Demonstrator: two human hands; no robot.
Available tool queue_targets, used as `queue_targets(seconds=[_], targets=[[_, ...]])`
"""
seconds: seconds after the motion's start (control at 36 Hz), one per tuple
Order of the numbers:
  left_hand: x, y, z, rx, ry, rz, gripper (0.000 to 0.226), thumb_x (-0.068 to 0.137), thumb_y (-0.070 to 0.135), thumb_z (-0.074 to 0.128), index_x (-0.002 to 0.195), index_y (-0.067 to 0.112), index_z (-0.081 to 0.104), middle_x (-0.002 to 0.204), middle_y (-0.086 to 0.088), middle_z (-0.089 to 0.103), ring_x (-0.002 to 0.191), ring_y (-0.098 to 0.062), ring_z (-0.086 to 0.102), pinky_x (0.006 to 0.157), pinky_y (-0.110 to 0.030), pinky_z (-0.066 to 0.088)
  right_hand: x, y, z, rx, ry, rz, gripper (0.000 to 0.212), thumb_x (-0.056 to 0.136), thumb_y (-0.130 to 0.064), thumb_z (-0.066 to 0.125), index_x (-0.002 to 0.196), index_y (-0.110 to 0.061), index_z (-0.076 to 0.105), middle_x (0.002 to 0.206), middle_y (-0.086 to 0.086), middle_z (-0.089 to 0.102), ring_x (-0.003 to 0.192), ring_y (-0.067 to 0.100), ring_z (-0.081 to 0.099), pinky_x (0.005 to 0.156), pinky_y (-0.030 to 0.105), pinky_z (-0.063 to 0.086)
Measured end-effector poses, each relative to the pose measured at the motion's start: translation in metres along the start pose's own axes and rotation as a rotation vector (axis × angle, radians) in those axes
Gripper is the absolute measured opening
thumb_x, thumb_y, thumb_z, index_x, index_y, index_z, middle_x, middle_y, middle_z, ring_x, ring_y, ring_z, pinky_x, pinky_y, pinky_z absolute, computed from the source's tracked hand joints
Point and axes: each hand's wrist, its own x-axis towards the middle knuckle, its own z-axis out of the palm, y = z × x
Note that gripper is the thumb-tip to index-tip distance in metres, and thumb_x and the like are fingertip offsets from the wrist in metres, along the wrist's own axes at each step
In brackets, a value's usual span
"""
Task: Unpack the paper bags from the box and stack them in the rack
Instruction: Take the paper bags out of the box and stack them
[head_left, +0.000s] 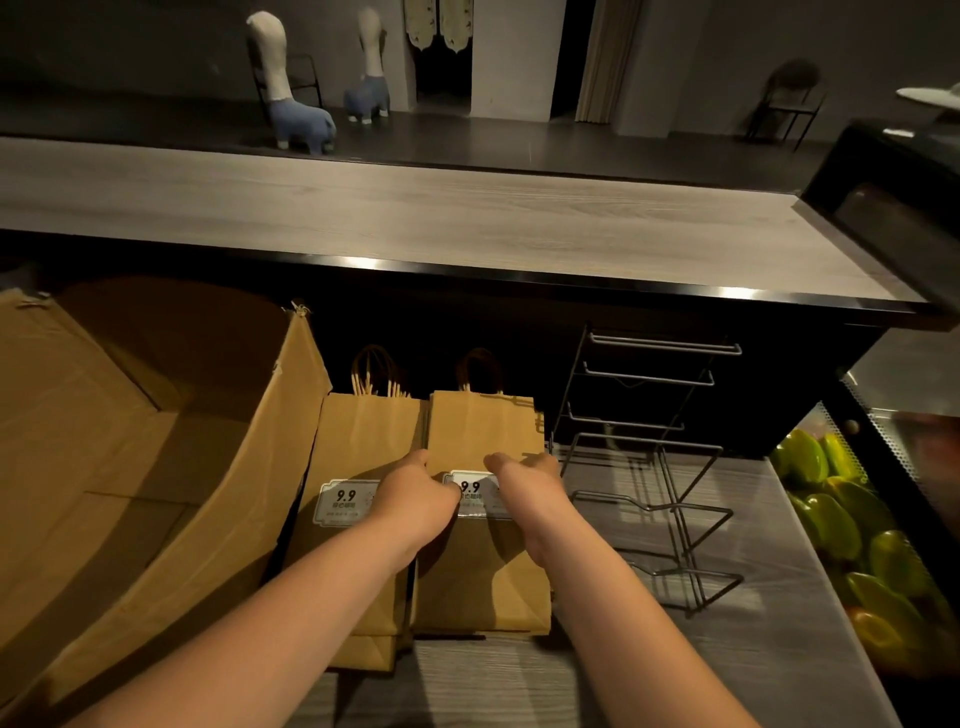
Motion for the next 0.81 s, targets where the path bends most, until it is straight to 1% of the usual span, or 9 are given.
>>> queue_targets(seconds=[0.08, 0.17, 0.25, 0.31, 0.36, 0.44, 0.53, 0.67, 0.81], targets=[[-0.003, 0.002, -0.004, -0.07, 0.045, 0.029, 0.063, 0.094, 0.014, 0.059, 0.15, 0.018, 0.031, 0.15, -0.005, 0.042, 0.13, -0.024, 0.046, 0.096, -0.031, 0.041, -0.002, 0.0, -0.002, -0.018, 0.04, -0.031, 0.053, 0.089, -0.036, 0.061, 0.131, -0.015, 0.035, 0.128, 0.008, 0.042, 0.11, 0.03, 0.049, 0.096, 0.046, 0.047], [-0.009, 0.004, -0.013, -0.153, 0.098, 0.052, 0.065, 0.092, 0.009, 0.062, 0.149, 0.018, 0.033, 0.146, -0.003, 0.047, 0.13, -0.022, 0.047, 0.097, -0.029, 0.04, -0.004, -0.002, -0.005, 0.011, 0.057, -0.075, 0.045, 0.088, -0.032, 0.061, 0.125, -0.021, 0.037, 0.127, 0.008, 0.042, 0.104, 0.03, 0.056, 0.091, 0.049, 0.052], [-0.016, 0.005, -0.021, -0.26, 0.114, 0.069, 0.068, 0.092, 0.007, 0.062, 0.15, 0.019, 0.03, 0.145, -0.002, 0.048, 0.118, -0.013, 0.051, 0.072, -0.014, 0.047, -0.01, -0.005, -0.009, 0.1, -0.005, -0.093, 0.029, 0.092, -0.02, 0.058, 0.116, -0.023, 0.043, 0.116, 0.01, 0.059, 0.09, 0.027, 0.066, 0.066, 0.037, 0.058], [-0.022, 0.004, -0.025, -0.294, 0.09, 0.1, 0.06, 0.093, 0.008, 0.061, 0.146, 0.022, 0.038, 0.138, 0.001, 0.055, 0.104, -0.004, 0.054, 0.053, -0.012, 0.045, -0.019, -0.007, -0.012, 0.137, -0.055, -0.127, 0.024, 0.094, -0.013, 0.056, 0.115, -0.022, 0.047, 0.103, 0.008, 0.066, 0.083, 0.024, 0.07, 0.057, 0.033, 0.058], [-0.027, 0.002, -0.027, -0.357, 0.038, 0.147, 0.042, 0.093, 0.008, 0.06, 0.129, 0.028, 0.055, 0.119, 0.005, 0.066, 0.097, -0.004, 0.063, 0.061, -0.014, 0.051, -0.028, -0.009, -0.018, 0.143, -0.066, -0.176, 0.025, 0.095, -0.01, 0.055, 0.116, -0.02, 0.05, 0.101, 0.006, 0.067, 0.082, 0.022, 0.071, 0.058, 0.032, 0.059], [-0.041, 0.004, -0.034, -0.459, -0.017, 0.209, 0.035, 0.092, 0.005, 0.06, 0.112, 0.034, 0.063, 0.105, 0.009, 0.073, 0.102, -0.013, 0.067, 0.09, -0.039, 0.055, -0.04, -0.012, -0.027, 0.196, -0.103, -0.231, 0.021, 0.095, -0.009, 0.056, 0.114, -0.02, 0.055, 0.102, 0.005, 0.069, 0.084, 0.02, 0.071, 0.058, 0.028, 0.058], [-0.055, 0.012, -0.042, -0.519, -0.05, 0.293, 0.034, 0.093, 0.004, 0.058, 0.107, 0.035, 0.065, 0.104, 0.006, 0.073, 0.102, -0.014, 0.068, 0.093, -0.045, 0.053, -0.052, -0.015, -0.037, 0.234, -0.142, -0.301, 0.018, 0.097, -0.011, 0.055, 0.11, -0.023, 0.058, 0.101, 0.001, 0.072, 0.088, 0.018, 0.072, 0.071, 0.035, 0.06], [-0.071, 0.025, -0.058, -0.567, -0.069, 0.398, 0.031, 0.093, 0.002, 0.056, 0.108, 0.028, 0.064, 0.104, 0.004, 0.074, 0.1, -0.015, 0.069, 0.087, -0.041, 0.055, -0.067, -0.025, -0.046, 0.253, -0.208, -0.443, 0.021, 0.099, -0.014, 0.052, 0.114, -0.027, 0.059, 0.104, -0.003, 0.073, 0.095, 0.017, 0.071, 0.079, 0.04, 0.059], [-0.074, 0.028, -0.064, -0.472, 0.02, 0.461, 0.023, 0.093, 0.007, 0.057, 0.097, 0.03, 0.061, 0.093, 0.007, 0.073, 0.088, -0.003, 0.069, 0.075, -0.019, 0.053, -0.07, -0.03, -0.047, 0.23, -0.252, -0.58, 0.026, 0.098, -0.01, 0.051, 0.115, -0.029, 0.058, 0.104, -0.013, 0.072, 0.096, 0.002, 0.068, 0.069, 0.015, 0.054]])
